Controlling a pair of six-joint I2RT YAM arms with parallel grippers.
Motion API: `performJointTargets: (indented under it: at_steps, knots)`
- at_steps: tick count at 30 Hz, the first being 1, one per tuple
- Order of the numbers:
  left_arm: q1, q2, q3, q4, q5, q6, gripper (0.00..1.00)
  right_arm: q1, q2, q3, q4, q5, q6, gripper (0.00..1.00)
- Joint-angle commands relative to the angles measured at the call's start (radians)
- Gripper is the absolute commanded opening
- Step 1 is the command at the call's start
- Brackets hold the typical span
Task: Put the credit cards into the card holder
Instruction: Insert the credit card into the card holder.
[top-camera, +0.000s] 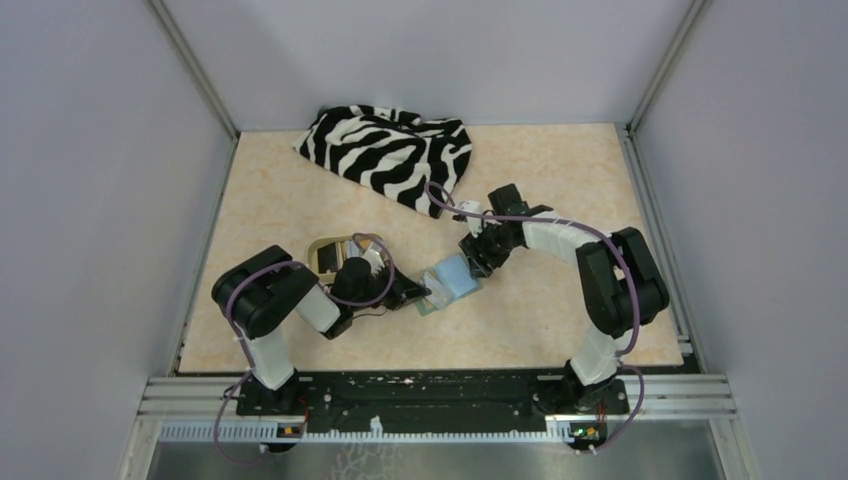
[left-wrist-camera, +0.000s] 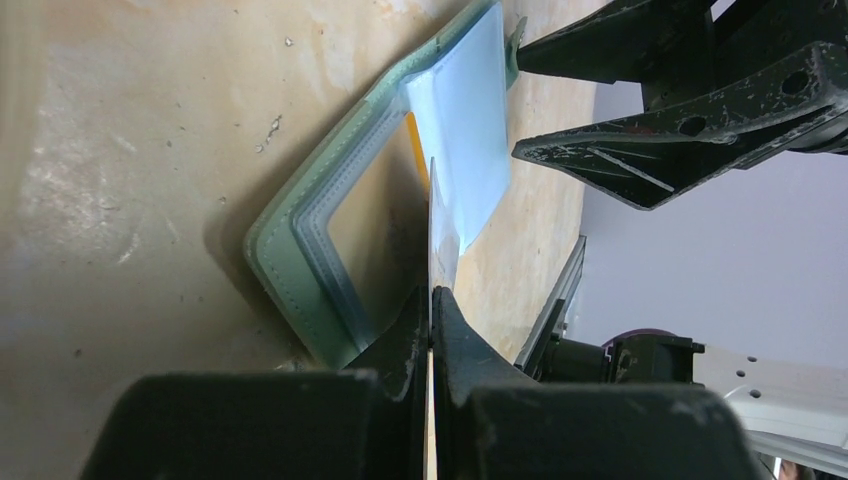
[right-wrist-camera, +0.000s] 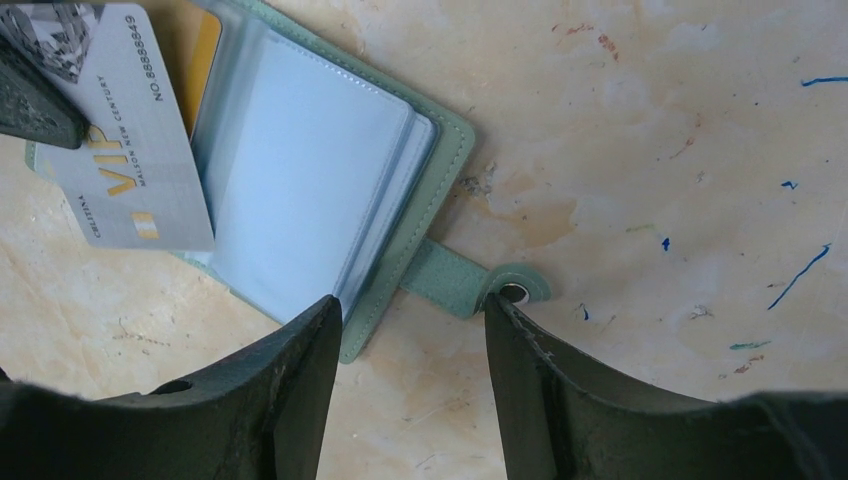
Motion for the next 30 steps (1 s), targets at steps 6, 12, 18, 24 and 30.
performJointTargets:
  at_steps: [6,12,18,24,30]
  knots:
    - [0.008,0.065,0.022,0.098,0.037,-0.032,0.00,0.028,0.044,0.037,-0.015,0.002,-0.007,0.52]
    - [0.012,0.079,0.041,0.098,0.042,-0.016,0.00,0.031,0.046,0.040,-0.019,0.002,-0.010,0.52]
    - [0.019,0.103,0.058,0.100,0.055,-0.015,0.00,0.031,0.046,0.040,-0.021,0.001,-0.009,0.52]
    - [0.023,0.109,0.090,0.033,0.080,-0.022,0.00,0.031,0.045,0.042,-0.024,-0.001,-0.009,0.52]
    - [0.023,0.072,0.135,-0.189,0.081,-0.014,0.00,0.033,0.044,0.043,-0.024,-0.002,-0.008,0.52]
